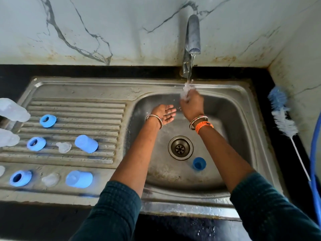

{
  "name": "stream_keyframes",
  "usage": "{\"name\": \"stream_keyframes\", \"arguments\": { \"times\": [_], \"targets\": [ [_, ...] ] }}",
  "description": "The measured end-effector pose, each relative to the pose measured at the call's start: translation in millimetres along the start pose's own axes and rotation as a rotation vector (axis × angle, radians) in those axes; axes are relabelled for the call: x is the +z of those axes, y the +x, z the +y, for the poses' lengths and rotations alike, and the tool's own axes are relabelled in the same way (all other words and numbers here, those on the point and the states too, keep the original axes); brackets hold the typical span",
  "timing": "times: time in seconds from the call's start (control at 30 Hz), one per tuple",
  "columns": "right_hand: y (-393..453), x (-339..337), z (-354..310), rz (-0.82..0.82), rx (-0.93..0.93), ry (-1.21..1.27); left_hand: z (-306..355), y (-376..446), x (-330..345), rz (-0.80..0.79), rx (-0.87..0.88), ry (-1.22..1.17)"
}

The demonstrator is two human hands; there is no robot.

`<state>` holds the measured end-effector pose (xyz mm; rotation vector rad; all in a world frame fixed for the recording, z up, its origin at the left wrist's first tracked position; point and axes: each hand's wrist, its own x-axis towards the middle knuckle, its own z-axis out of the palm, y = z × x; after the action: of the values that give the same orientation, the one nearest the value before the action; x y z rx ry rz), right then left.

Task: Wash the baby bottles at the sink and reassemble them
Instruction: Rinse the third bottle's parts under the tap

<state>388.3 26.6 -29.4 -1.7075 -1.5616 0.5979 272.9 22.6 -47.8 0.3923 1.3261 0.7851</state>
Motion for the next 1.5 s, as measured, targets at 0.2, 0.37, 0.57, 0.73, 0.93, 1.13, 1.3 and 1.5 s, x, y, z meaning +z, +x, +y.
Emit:
{"name": "stream_keyframes", "arguments": {
  "times": [0.2, 0.37, 0.57, 0.73, 0.93, 1.13, 1.3, 1.5],
  "targets": [
    [-8.0, 2.8, -0.8, 0.118, 0.003, 0.13, 2.4, -2.9, 8.9, 0.005, 0.013, -0.02],
    [-5.5, 9.0, 10.4, -0.068, 0.138, -0.024, 2.3, -4.1, 12.7, 0.007, 0.035, 0.004],
    [-3.0, 6.7, 4.5, -0.162, 0.208, 0.057, 3.6, -5.7, 13.8, 0.026, 0.034, 0.015],
    [-1.1, -6.5, -2.2, -0.355, 0.62, 0.65, 5.5, -9.0, 14.7, 0.013, 0.081, 0.012],
    [-7.9, -17.5, 0.5, -0.407, 0.796, 0.926, 8.6, -5.4, 19.1, -0.072, 0.209, 0.082],
    [-10.1, -16.9, 2.7, -0.221, 0.611, 0.735, 10.5, -6.4, 25.9, -0.019, 0.356, 0.51],
    [-7.8, -26.4, 8.2, -0.305, 0.496, 0.483, 23.2, -11.4, 23.5, -0.042, 0.375, 0.719],
    [-4.0, -25.0, 4.9, -0.327, 0.378, 0.495, 19.1, -14.9, 25.6, -0.084, 0.296, 0.438]
  ]
}}
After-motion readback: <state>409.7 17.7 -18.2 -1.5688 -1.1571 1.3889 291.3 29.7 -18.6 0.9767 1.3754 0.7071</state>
